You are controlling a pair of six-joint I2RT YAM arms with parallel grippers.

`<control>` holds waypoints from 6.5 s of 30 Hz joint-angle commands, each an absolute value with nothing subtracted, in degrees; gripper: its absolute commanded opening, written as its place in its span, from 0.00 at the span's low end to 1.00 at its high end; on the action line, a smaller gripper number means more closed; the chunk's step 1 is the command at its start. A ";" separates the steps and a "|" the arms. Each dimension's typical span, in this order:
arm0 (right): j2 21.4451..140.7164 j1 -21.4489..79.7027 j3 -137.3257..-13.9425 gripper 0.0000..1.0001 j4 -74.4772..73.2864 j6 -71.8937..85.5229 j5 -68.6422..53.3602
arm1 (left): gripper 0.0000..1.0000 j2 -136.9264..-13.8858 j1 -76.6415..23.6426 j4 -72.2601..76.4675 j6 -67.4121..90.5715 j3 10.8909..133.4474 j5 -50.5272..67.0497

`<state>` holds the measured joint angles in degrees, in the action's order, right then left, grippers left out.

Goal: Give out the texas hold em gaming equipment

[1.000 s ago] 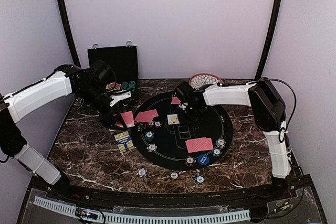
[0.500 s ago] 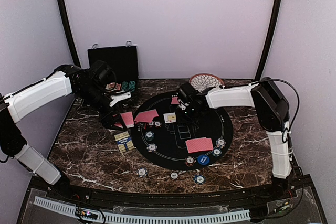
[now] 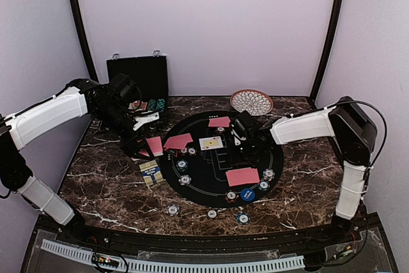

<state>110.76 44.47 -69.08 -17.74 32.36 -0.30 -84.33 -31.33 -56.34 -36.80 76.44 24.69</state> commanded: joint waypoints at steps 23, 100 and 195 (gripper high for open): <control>94.88 53.72 -54.03 0.33 -24.78 43.78 2.84 | 0.00 -82.96 -31.03 -58.45 -37.00 78.09 27.36; 108.87 52.28 -78.57 0.85 14.35 67.81 -35.00 | 0.00 -82.97 -31.20 -57.48 -38.48 77.17 29.57; 104.28 47.35 -79.84 0.00 -0.56 60.15 -43.51 | 0.00 -82.84 -31.20 -57.45 -38.23 76.47 27.45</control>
<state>110.98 50.87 -80.71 8.99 68.05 -46.00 -84.42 -31.33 -56.82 -37.52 76.79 27.22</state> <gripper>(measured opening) 0.003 0.686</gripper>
